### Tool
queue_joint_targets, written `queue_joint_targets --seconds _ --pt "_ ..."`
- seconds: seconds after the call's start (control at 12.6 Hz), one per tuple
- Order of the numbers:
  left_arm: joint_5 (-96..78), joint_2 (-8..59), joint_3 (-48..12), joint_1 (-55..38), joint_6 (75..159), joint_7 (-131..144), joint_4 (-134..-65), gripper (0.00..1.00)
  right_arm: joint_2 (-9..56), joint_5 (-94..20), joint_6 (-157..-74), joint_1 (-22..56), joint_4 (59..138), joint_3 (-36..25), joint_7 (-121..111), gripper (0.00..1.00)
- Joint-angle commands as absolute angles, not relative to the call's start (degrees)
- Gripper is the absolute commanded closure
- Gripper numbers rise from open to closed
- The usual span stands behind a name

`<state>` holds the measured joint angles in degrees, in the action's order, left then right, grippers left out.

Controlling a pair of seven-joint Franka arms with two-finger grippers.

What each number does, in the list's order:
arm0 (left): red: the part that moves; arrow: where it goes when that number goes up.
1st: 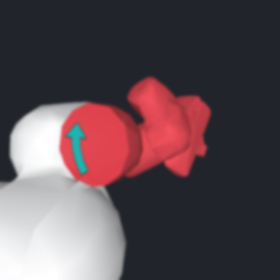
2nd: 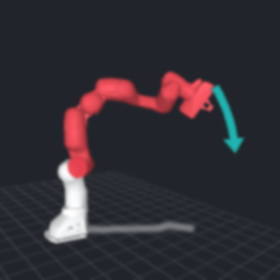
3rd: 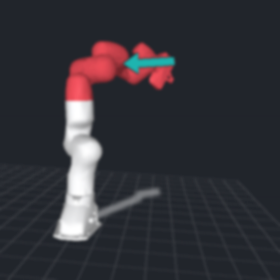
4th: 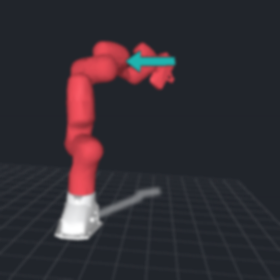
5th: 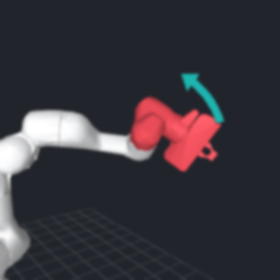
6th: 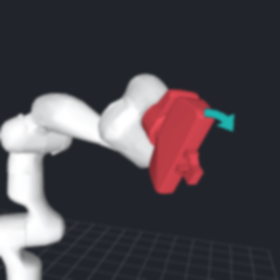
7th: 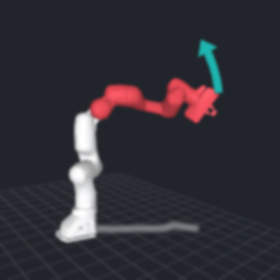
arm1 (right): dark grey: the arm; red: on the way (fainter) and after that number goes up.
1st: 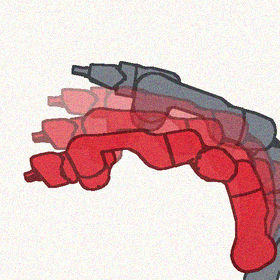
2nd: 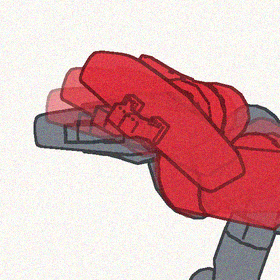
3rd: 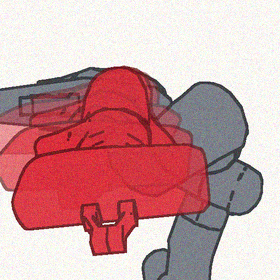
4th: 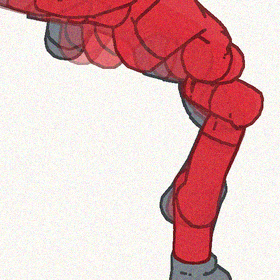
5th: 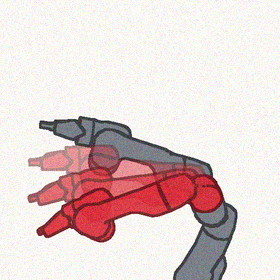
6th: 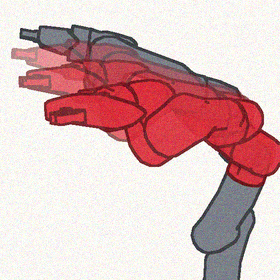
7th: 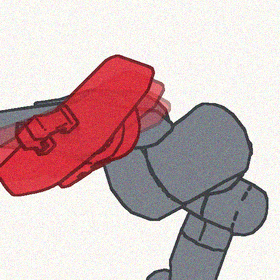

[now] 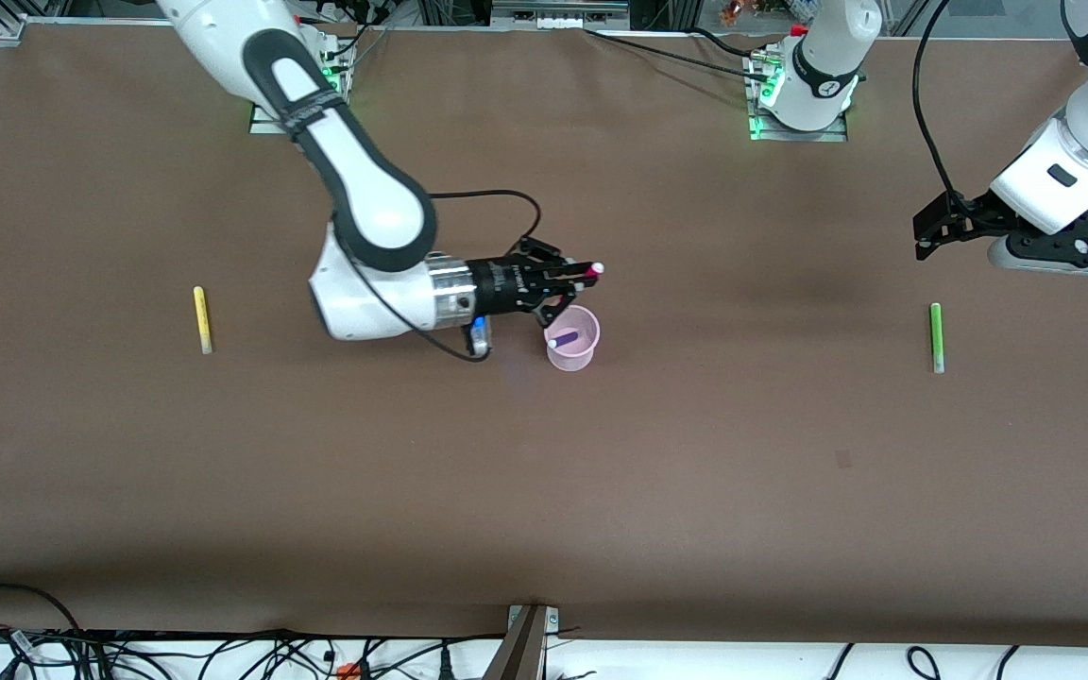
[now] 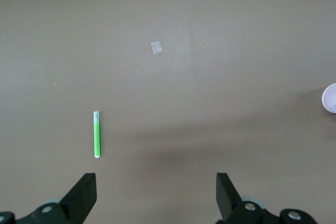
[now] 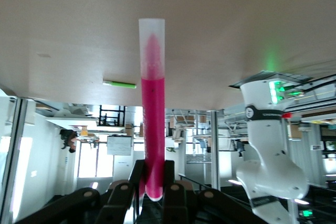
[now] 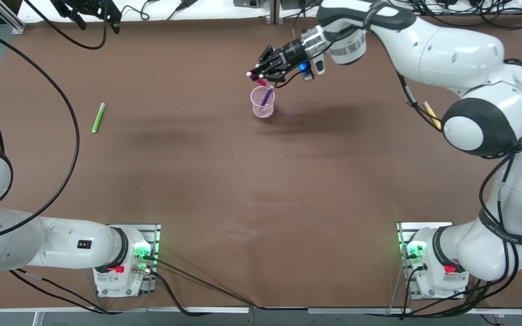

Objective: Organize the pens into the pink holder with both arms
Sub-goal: 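Carry the pink highlighter with the right gripper over the pink cup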

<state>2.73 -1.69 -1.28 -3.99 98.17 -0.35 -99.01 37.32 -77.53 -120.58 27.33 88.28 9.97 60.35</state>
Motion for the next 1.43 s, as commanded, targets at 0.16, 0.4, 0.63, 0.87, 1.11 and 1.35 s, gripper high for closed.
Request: queue_joint_targets --seconds 0.16,0.4,0.63,0.87,1.11,1.35 --pt "2.46 -2.29 -1.49 -4.13 98.09 0.26 -99.14 0.0 41.13 -79.63 -125.15 29.18 87.28 9.93 60.21 1.0" --pt "2.46 -2.29 -1.58 -4.75 98.17 0.44 -98.88 0.0 42.19 -79.45 -125.24 29.18 87.28 9.93 59.85 1.0" --pt "2.46 -2.2 -1.85 -4.75 98.17 0.44 -98.79 0.0 43.85 -79.37 -125.51 29.09 85.09 9.84 59.33 1.0" --pt "2.46 -2.2 -1.85 -4.75 98.17 0.35 -98.79 0.0 45.35 -79.37 -125.86 29.09 84.02 9.84 56.61 1.0" --pt "2.46 -2.2 -1.85 -4.75 98.17 0.35 -98.88 0.0 45.44 -79.28 -125.86 28.83 84.02 9.76 54.76 0.42" --pt "2.46 -2.2 -1.93 -4.75 98.09 0.18 -98.79 0.0 45.0 -78.75 -125.86 28.48 82.27 9.58 55.19 0.0"
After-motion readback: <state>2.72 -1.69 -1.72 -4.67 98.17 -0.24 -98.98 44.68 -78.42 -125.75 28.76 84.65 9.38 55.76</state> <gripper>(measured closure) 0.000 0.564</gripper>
